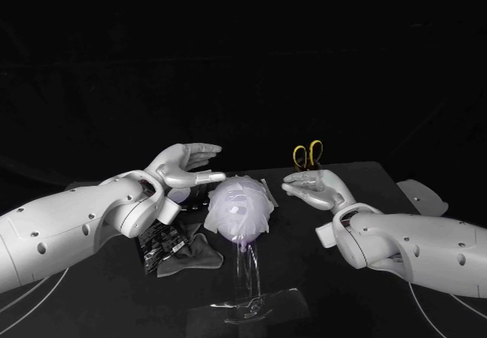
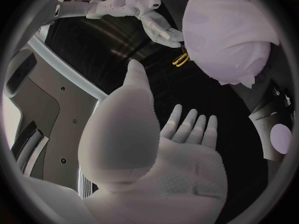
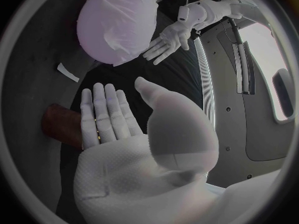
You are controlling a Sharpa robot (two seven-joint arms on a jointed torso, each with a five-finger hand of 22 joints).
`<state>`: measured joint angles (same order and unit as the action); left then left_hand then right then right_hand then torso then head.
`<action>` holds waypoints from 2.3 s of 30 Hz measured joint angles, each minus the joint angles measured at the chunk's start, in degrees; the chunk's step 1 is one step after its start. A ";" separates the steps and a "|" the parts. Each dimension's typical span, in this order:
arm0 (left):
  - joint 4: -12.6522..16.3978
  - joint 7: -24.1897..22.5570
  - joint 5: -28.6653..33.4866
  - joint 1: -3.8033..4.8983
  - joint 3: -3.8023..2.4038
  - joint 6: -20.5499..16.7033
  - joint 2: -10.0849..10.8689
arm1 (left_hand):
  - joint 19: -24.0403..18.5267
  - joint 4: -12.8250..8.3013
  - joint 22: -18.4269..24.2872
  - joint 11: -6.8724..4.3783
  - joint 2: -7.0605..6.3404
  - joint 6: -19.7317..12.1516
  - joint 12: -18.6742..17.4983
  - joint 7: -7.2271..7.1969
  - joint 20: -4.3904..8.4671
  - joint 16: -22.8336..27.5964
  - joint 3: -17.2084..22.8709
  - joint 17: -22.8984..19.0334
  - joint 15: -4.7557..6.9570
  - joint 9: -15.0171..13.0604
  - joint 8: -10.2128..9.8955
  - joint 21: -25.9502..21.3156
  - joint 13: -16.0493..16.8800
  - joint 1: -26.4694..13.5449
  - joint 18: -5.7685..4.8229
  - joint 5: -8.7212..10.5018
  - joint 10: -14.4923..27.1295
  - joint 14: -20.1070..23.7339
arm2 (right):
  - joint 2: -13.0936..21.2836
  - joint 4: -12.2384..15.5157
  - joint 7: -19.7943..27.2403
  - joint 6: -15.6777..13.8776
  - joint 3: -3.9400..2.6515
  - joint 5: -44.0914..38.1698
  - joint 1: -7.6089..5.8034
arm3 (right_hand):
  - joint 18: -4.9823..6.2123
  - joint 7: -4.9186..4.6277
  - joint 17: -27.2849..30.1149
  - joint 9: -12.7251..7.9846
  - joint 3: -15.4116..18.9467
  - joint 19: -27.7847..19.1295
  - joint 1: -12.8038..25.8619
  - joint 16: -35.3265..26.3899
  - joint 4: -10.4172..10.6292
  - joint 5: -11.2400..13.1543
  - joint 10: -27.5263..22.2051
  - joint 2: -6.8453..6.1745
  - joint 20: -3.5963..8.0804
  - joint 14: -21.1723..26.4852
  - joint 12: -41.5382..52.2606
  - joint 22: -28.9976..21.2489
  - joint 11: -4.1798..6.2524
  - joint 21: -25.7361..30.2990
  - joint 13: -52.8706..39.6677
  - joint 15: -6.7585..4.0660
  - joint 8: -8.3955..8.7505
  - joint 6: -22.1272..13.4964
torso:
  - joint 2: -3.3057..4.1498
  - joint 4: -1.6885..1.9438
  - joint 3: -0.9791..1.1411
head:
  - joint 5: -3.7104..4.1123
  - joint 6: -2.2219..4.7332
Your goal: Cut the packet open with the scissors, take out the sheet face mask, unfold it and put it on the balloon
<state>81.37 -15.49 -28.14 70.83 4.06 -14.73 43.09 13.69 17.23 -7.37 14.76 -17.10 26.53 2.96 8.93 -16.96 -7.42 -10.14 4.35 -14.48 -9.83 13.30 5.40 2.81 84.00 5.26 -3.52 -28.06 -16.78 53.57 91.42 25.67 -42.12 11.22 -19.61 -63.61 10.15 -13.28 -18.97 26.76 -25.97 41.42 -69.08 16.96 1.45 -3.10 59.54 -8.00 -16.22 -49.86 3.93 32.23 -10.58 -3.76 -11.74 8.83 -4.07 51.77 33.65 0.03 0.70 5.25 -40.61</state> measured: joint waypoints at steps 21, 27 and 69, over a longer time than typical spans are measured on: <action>-5.52 -14.56 27.87 -4.11 0.31 2.05 1.97 | 10.43 -0.56 -1.66 -2.48 15.00 16.36 2.19 2.34 0.19 -5.81 6.19 3.22 2.69 -3.41 6.33 3.28 0.87 -1.06 -0.55 0.41 -23.77 -19.72 | -7.69 -11.64 4.17 13.73 -0.87 7.11 -3.68 | -0.03 0.53 5.51 -4.27 5.77 -1.69 0.65 -6.97 5.77 0.00 -3.95 3.67 -0.39 0.57 -0.23 -7.96 -0.99 -0.01 7.74 1.55 0.00 -2.19 | -1.82 0.30 -1.46 | -2.75 1.83; -6.57 -16.98 30.43 -5.31 0.31 1.68 1.17 | 5.61 -0.62 0.45 -2.45 15.23 15.69 0.61 2.14 0.07 -3.01 5.16 2.03 2.38 -2.85 5.03 1.12 0.73 -1.29 -1.38 0.41 -21.23 -15.32 | -9.66 -14.76 4.58 15.35 -0.99 8.86 -3.82 | -0.04 0.95 6.85 -5.59 7.51 -2.97 0.94 -9.09 7.19 0.00 -5.83 4.40 -0.48 2.07 -0.23 -10.18 -1.73 -0.01 8.12 2.41 0.00 -3.66 | -1.83 0.34 -1.47 | -3.04 1.70; 8.41 -14.12 28.99 -10.68 -3.97 -27.91 1.67 | -13.39 -16.85 7.33 -14.75 17.14 -26.25 -2.59 -8.92 17.05 7.22 10.16 -4.30 14.56 9.78 -12.99 -5.03 -2.76 -83.64 -4.45 3.33 27.85 16.47 | -8.87 -1.57 3.71 -1.79 -11.17 19.73 3.44 | -9.80 13.29 18.92 -26.70 25.66 -41.15 68.78 -16.84 -1.52 2.91 -59.24 8.00 16.20 49.57 -3.55 -32.18 10.57 3.48 11.68 -8.84 3.87 -51.57 | -2.47 -0.03 -0.70 | -5.25 6.23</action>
<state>89.78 -29.61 0.85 60.15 0.08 -42.64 44.75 0.30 0.38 -0.05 0.01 0.04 0.28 0.38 0.01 0.09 -0.20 0.02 0.05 0.08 -0.05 0.31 0.37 0.05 0.36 0.81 -0.19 -0.21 -0.31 44.70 89.85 29.38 -43.91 0.05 0.11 -60.17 0.35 0.01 -0.05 0.05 -0.32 0.27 -0.30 0.12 -0.08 -0.19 0.30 0.00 -0.02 -0.29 0.38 0.05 -0.01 -0.28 -0.05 0.00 -0.20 0.20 31.18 0.00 0.01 0.00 -34.37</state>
